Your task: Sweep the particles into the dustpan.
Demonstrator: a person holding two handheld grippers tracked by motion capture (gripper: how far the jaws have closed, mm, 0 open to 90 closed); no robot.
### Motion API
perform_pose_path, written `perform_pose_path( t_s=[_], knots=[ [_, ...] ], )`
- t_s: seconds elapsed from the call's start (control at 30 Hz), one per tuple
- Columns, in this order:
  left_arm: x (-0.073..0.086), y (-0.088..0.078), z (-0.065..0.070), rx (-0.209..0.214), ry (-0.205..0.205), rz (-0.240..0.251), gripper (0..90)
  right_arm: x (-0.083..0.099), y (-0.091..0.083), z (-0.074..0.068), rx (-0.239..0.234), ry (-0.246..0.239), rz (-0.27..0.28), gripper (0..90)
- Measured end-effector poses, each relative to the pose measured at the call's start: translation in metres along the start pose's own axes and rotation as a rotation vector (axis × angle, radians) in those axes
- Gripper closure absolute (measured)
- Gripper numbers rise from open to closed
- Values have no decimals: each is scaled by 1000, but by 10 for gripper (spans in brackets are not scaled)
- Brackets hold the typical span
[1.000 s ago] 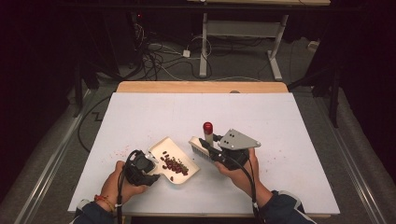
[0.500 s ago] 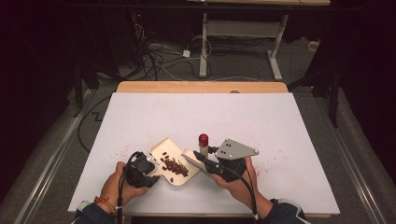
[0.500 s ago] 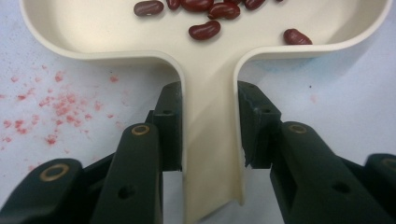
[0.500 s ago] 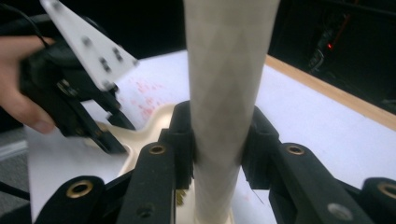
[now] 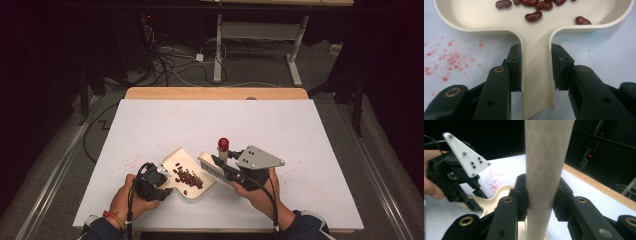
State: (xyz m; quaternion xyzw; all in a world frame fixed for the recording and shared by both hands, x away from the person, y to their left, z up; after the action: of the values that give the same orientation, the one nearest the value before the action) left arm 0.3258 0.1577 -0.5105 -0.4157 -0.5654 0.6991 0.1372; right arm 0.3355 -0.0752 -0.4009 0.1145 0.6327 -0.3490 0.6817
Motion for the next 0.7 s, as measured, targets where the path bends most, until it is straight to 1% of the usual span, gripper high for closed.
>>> perform_pose_path(
  t_s=[0.07,0.13,0.17,0.23,0.27,0.3,0.33,0.4,0.43,0.5,0.6,0.7],
  knots=[
    [-2,2,3,-4,-3,14,635,2,4,2,8,9,-2,700],
    [-5,4,5,-7,-4,25,636,3,9,4,10,1,9,701],
    [-6,4,6,-10,-1,29,636,4,12,4,18,-17,17,700],
    [-8,6,8,-3,-8,39,636,7,20,4,44,-66,22,701],
    [-9,7,9,-7,-11,40,636,9,23,5,54,-66,21,700],
    [-9,7,10,-11,-12,43,635,11,26,5,51,-52,21,701],
    [-10,7,11,-10,-16,51,636,11,28,5,39,-42,24,701],
    [-12,8,13,-14,-17,52,636,11,31,2,41,-58,20,701],
    [-13,8,14,-16,-17,51,636,11,33,0,34,-65,18,701],
    [-14,9,15,-18,-19,53,636,11,34,-5,2,-60,7,700],
    [-15,9,16,-24,-22,56,636,9,35,-16,-28,-69,7,700],
    [-16,9,15,-22,-31,54,635,7,34,-24,-49,-78,5,700]
  ],
)
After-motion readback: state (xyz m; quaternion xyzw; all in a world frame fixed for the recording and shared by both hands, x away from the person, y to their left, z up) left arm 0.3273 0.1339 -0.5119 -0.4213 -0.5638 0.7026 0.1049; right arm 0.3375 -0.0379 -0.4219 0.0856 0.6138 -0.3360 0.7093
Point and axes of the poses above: each handheld gripper's, and its own axes: y roughly forward along the jaws, x roughly out of its underside, z roughly to its right, the point moved 5 cm from there along y, roughly forward along the jaws, and after that the axes turned 2 degrees about z, right-handed, at the moved point
